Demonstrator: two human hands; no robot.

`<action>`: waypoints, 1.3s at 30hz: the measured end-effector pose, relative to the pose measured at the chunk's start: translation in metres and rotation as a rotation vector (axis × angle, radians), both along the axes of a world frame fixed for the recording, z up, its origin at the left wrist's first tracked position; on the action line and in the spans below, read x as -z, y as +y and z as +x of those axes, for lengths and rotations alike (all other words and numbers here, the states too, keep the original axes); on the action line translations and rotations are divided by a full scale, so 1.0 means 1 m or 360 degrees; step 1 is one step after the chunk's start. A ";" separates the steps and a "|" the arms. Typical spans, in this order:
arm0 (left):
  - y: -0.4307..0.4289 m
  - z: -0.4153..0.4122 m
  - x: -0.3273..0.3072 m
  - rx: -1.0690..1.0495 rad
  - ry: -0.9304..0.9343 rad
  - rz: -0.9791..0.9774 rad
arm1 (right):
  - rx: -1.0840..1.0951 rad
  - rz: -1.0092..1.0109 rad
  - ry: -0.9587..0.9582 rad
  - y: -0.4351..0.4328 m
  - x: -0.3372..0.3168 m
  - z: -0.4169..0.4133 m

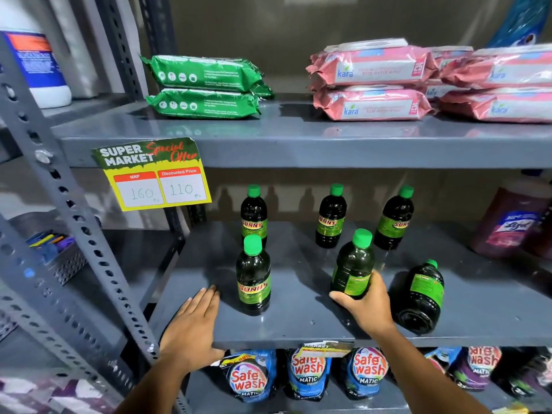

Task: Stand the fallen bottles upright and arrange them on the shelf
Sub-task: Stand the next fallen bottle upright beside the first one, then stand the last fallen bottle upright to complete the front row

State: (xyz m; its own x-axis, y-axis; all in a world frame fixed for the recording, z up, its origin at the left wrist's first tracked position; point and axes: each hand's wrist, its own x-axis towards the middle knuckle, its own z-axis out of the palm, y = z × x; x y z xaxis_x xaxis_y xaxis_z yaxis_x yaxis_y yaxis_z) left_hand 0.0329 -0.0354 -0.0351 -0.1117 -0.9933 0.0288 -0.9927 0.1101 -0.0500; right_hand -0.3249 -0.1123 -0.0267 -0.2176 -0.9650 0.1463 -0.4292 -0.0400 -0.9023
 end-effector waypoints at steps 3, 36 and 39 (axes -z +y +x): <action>0.000 0.001 0.001 0.0006 -0.0001 0.0007 | -0.0030 -0.0062 0.0078 0.002 -0.001 0.006; 0.001 0.001 0.004 0.0002 0.0002 -0.0037 | -0.0232 -0.0142 0.0109 0.012 0.001 0.006; 0.001 0.001 0.004 0.0013 -0.0001 -0.0040 | -0.0182 -0.0214 -0.0080 0.020 -0.003 -0.002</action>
State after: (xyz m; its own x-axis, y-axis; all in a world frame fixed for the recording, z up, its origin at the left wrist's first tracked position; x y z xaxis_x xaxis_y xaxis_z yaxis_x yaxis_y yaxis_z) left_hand 0.0339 -0.0347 -0.0396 -0.1197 -0.9914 0.0536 -0.9917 0.1168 -0.0535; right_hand -0.3270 -0.0923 -0.0238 -0.1181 -0.9564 0.2672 -0.3696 -0.2074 -0.9058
